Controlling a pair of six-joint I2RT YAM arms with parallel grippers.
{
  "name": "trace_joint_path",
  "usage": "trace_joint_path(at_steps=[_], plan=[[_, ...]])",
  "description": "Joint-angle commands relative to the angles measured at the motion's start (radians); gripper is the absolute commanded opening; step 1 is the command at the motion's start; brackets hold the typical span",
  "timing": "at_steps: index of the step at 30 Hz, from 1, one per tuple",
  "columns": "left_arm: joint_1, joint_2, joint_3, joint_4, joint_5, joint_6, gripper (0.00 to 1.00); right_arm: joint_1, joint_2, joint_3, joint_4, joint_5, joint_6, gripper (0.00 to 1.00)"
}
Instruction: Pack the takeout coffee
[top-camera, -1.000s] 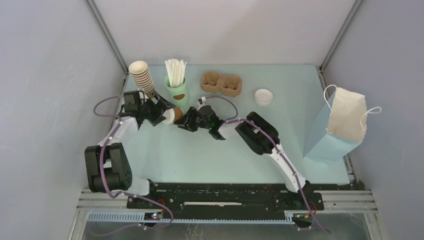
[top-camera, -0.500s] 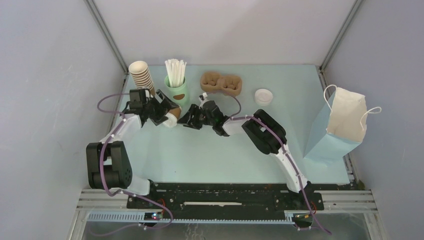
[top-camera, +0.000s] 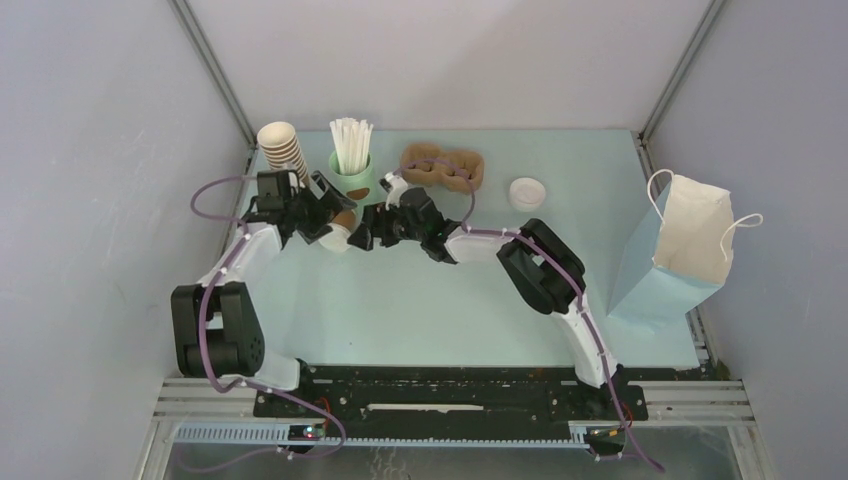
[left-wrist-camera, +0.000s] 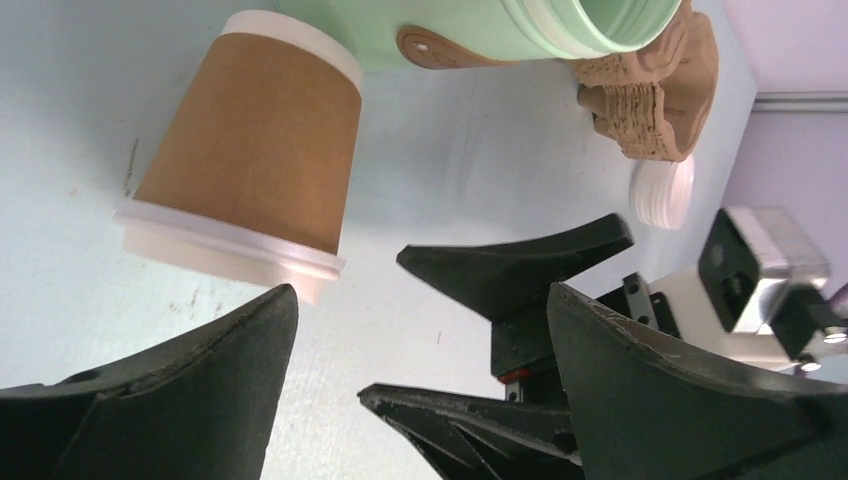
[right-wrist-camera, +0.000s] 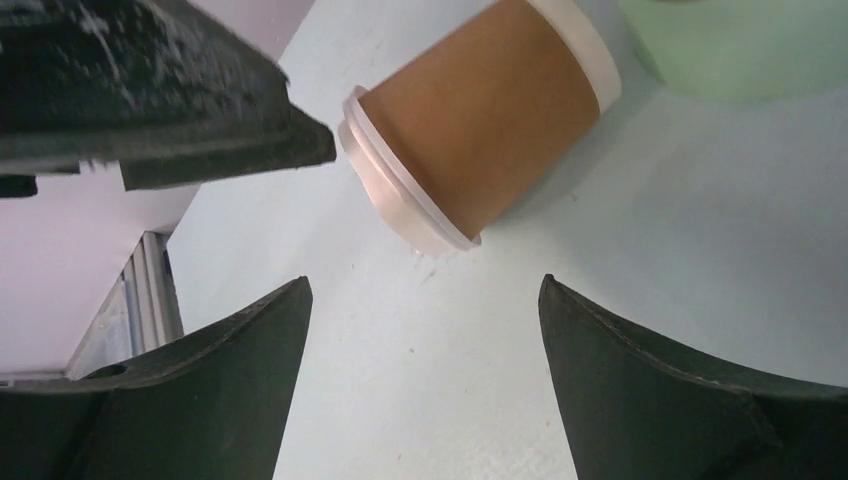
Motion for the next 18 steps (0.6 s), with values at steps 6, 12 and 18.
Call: trace_joint_path(at_steps=[6,12,18], plan=[[0.147,-0.159,-0.015,0.008,-0.071,0.032,1.00,0.079,0.114,0.217,-0.095,0.147,-0.176,0.92],[0.234,-0.045,-0.054,0.187,-0.016,-0.138,0.99,0.100,0.193,0.385,-0.221,0.306,-0.155,0.89],[0.246,0.171,0.059,0.168,0.082,-0.133,0.93,0.112,0.222,0.444,-0.255,0.328,-0.148,0.76]])
